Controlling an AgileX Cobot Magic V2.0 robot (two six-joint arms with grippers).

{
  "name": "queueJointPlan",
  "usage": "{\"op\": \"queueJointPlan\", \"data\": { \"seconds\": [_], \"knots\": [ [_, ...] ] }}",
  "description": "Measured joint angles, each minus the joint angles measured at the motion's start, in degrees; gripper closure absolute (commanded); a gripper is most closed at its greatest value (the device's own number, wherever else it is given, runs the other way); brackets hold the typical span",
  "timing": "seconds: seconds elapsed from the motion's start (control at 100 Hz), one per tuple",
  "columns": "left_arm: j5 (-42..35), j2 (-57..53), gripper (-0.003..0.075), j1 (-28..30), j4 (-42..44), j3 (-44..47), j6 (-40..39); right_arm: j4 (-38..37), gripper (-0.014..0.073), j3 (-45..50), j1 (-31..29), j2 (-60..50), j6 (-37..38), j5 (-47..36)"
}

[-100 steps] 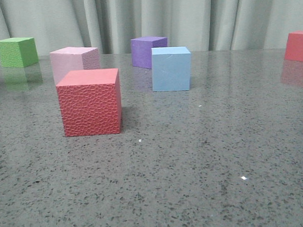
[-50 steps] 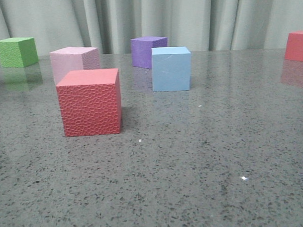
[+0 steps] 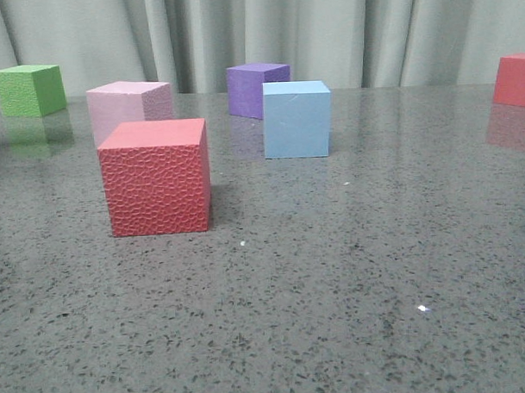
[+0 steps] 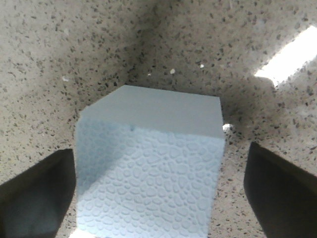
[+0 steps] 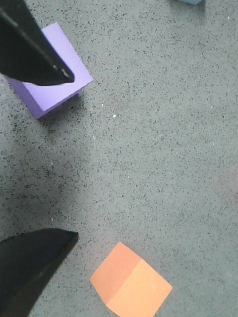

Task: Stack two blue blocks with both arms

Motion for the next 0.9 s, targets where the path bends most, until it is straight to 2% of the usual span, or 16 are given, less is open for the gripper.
{"op": "queueJointPlan", "data": {
  "seconds": [0.12, 0.34, 0.48, 0.58, 0.9],
  "knots": [
    [0.00, 0.00, 0.0116, 0.00, 0.00, 0.00, 0.00, 0.00, 0.0004, 0.00, 0.00, 0.00, 0.00, 0.00],
    [0.00, 0.00, 0.0349, 0.00, 0.14, 0.00, 0.00, 0.00, 0.0004, 0.00, 0.00, 0.00, 0.00, 0.00],
    [0.00, 0.00, 0.0459, 0.00, 0.16, 0.00, 0.00, 0.00, 0.0004, 0.00, 0.00, 0.00, 0.00, 0.00],
    [0.00, 0.00, 0.0489, 0.00, 0.16, 0.00, 0.00, 0.00, 0.0004, 0.00, 0.00, 0.00, 0.00, 0.00],
    [0.00, -1.91, 0.0489, 0.00, -0.95, -3.65, 0.00, 0.00, 0.0004, 0.00, 0.00, 0.00, 0.00, 0.00]
  ]
}}
